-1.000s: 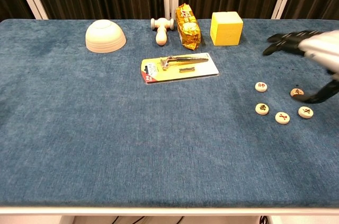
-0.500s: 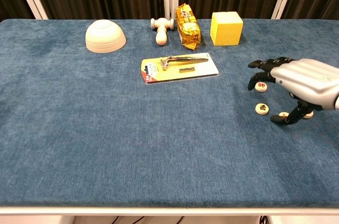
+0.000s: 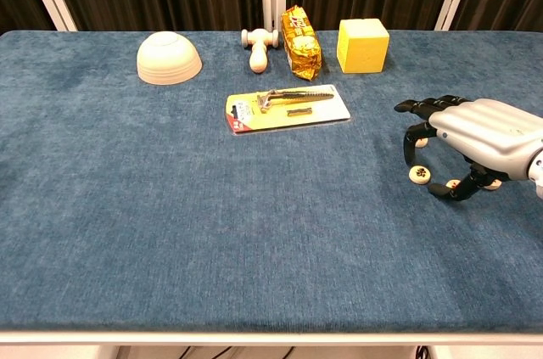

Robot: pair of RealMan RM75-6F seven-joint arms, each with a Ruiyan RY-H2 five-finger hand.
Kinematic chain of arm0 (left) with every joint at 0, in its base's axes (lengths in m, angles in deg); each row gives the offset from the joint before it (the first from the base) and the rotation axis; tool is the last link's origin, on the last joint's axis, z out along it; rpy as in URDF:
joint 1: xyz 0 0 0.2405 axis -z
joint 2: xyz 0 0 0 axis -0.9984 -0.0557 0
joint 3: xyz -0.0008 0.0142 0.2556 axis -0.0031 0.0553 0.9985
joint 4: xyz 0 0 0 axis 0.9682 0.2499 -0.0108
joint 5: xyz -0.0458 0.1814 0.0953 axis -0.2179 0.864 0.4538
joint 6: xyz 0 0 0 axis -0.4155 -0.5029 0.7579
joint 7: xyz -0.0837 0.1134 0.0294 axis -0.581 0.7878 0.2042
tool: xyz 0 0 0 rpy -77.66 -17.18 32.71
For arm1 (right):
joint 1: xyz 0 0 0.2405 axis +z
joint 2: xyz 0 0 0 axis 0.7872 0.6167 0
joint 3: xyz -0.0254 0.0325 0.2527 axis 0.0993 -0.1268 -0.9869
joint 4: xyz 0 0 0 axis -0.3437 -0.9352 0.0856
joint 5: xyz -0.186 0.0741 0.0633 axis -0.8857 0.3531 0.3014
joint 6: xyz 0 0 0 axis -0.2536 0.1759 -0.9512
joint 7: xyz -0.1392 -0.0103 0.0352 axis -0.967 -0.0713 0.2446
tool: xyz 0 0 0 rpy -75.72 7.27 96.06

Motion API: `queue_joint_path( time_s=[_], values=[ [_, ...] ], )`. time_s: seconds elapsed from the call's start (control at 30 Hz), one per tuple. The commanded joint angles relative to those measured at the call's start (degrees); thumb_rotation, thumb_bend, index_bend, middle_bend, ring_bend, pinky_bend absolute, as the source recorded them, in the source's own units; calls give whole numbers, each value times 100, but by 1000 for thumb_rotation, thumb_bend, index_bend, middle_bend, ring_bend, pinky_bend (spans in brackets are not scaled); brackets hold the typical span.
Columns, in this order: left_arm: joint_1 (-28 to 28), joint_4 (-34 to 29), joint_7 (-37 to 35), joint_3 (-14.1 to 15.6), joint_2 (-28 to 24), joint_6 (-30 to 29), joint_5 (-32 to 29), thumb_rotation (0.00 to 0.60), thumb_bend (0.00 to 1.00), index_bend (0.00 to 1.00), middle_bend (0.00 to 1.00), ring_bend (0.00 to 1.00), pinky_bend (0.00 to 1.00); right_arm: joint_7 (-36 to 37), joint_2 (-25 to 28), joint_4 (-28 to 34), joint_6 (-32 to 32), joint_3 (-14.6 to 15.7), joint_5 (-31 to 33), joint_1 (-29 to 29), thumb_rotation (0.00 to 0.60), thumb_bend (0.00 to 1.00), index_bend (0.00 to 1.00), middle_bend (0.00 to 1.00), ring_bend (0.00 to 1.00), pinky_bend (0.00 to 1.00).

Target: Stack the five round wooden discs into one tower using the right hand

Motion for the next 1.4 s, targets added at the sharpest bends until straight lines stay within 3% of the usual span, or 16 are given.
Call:
queue_joint_path(
  time_s=[0.03,0.33,0.57,0.77,1.4],
  values=[
    [0,3,-2,-1,0,2,-1,600,137,77,0,0,0,2,-15,-22,20,9,-4,6,600,225,475,0,0,0],
    [-1,9,-8,3,-1,1,8,600,136,77,0,0,0,156,38,45,150,15,-99,5,600,235,542,2,0,0],
    [4,4,6,5,3,14,10,600,136,77,0,0,0,418,517,471,451,65,-416,-110,600,235,558,7,0,0],
    [6,-29,60,10,7,20,20,600,136,77,0,0,0,390,879,581,281,259,-355,-166,600,236,561,2,0,0],
    [4,-11,-2,3,-5,28,-8,600,136,77,0,0,0,255,831,457,48,311,-188,-88,600,237,566,1,0,0]
  ],
)
